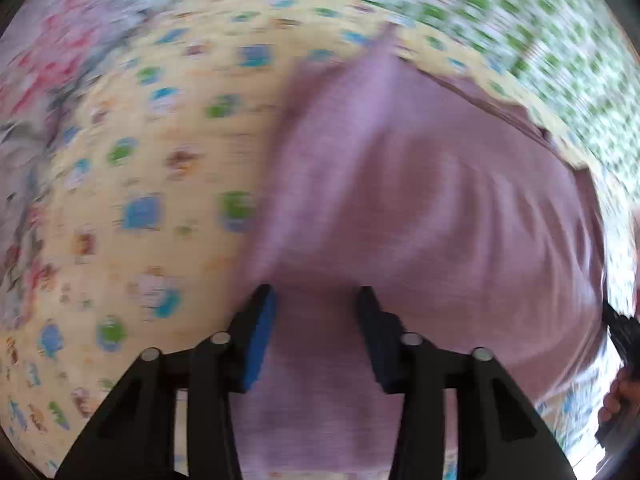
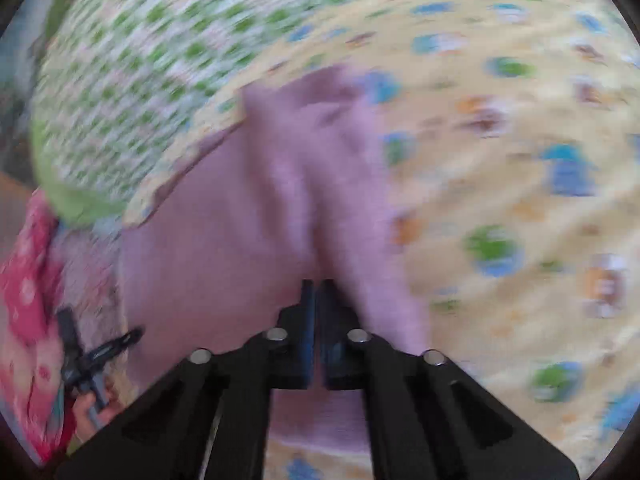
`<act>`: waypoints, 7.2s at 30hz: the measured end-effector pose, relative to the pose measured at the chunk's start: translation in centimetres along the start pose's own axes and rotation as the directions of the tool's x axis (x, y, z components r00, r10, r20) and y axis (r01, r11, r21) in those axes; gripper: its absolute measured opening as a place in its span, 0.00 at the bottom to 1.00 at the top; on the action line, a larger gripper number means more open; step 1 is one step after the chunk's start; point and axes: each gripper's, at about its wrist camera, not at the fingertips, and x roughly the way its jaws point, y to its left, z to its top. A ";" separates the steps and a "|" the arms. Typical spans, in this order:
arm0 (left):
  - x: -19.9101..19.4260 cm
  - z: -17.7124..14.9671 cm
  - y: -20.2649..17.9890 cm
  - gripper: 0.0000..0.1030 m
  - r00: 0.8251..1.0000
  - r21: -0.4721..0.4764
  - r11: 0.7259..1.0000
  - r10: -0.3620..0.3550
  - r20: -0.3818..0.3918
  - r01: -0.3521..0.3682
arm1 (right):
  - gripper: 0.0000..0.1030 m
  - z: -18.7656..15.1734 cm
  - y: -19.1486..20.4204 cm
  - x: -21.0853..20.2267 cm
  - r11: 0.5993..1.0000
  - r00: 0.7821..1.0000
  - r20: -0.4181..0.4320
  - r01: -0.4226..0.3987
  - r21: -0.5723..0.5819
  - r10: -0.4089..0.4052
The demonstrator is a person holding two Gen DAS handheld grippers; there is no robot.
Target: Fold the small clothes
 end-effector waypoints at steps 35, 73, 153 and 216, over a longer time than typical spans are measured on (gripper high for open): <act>-0.3 1.4 -10.2 0.60 0.972 0.108 0.966 -0.229 -0.047 0.233 | 0.47 -1.3 17.6 9.5 0.891 0.943 -0.278 -0.280 -0.357 0.184; -4.5 -11.4 6.6 0.79 0.985 -0.452 0.881 -0.170 -0.032 0.137 | 0.68 -0.1 28.7 9.3 0.831 0.952 -0.231 -0.291 -0.474 0.201; -1.4 -12.2 -34.4 0.11 0.879 0.542 0.699 -0.433 -0.198 0.466 | 0.16 10.9 7.3 5.9 0.919 0.982 -0.163 -0.151 -0.363 0.096; -1.9 -3.8 -16.4 0.68 0.924 0.157 0.915 -0.349 -0.154 0.372 | 0.51 3.2 5.6 -4.0 0.983 0.999 -0.009 -0.034 -0.181 0.033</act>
